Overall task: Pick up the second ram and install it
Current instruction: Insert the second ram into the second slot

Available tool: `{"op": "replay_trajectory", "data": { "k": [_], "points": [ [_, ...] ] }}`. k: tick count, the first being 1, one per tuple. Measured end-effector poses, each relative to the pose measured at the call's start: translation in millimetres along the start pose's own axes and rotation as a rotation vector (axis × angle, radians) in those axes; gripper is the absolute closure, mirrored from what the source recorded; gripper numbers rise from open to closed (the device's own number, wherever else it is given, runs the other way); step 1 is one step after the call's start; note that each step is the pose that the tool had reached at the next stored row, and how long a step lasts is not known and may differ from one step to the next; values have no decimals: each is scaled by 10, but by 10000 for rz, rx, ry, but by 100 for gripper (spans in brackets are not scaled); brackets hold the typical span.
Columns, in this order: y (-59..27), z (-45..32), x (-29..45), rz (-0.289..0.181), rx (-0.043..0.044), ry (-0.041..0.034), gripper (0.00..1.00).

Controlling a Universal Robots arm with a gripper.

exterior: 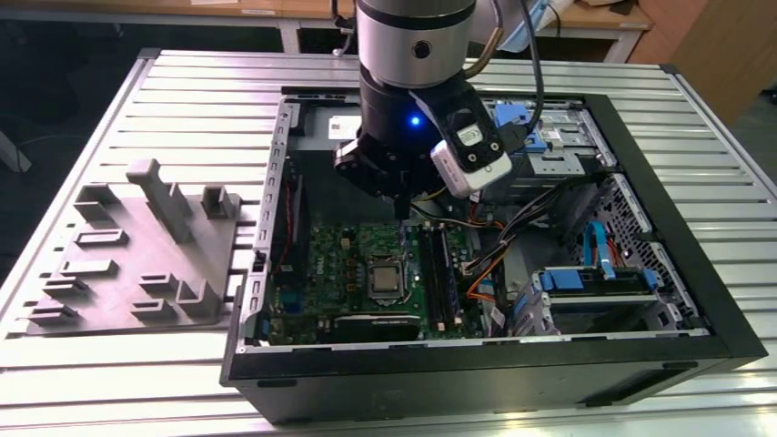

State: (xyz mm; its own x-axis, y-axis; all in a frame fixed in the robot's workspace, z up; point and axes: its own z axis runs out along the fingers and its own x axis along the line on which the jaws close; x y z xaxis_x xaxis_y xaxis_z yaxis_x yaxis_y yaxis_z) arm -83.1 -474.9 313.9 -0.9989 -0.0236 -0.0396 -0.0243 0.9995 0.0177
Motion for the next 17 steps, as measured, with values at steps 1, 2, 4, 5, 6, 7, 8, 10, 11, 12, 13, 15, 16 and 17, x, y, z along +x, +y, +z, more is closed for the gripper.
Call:
{"op": "replay_trajectory", "data": {
  "k": [1, 2, 4, 5, 6, 7, 8, 10, 11, 12, 13, 15, 16, 17],
  "points": [
    [0, 0, 0, 0, 0, 0, 89],
    [0, 0, 0, 0, -1, 0, 89],
    [0, 0, 0, 0, -2, -1, 89],
    [0, 1, -1, 1, -4, -1, 89],
    [0, 4, -7, 1, -10, -1, 89],
    [0, 7, -17, 1, -17, -2, 89],
    [-1, 10, -30, 1, -25, -3, 89],
    [-2, 17, -61, 2, -35, -2, 89],
    [-2, 21, -76, 2, -44, -2, 89],
    [-2, 25, -88, 2, -52, -1, 89],
    [-3, 28, -100, 3, -62, -1, 89],
    [-3, 35, -117, 3, -83, -1, 89],
    [-4, 40, -126, 4, -96, -3, 89],
    [-4, 44, -136, 4, -107, -3, 89]
  ]
}}
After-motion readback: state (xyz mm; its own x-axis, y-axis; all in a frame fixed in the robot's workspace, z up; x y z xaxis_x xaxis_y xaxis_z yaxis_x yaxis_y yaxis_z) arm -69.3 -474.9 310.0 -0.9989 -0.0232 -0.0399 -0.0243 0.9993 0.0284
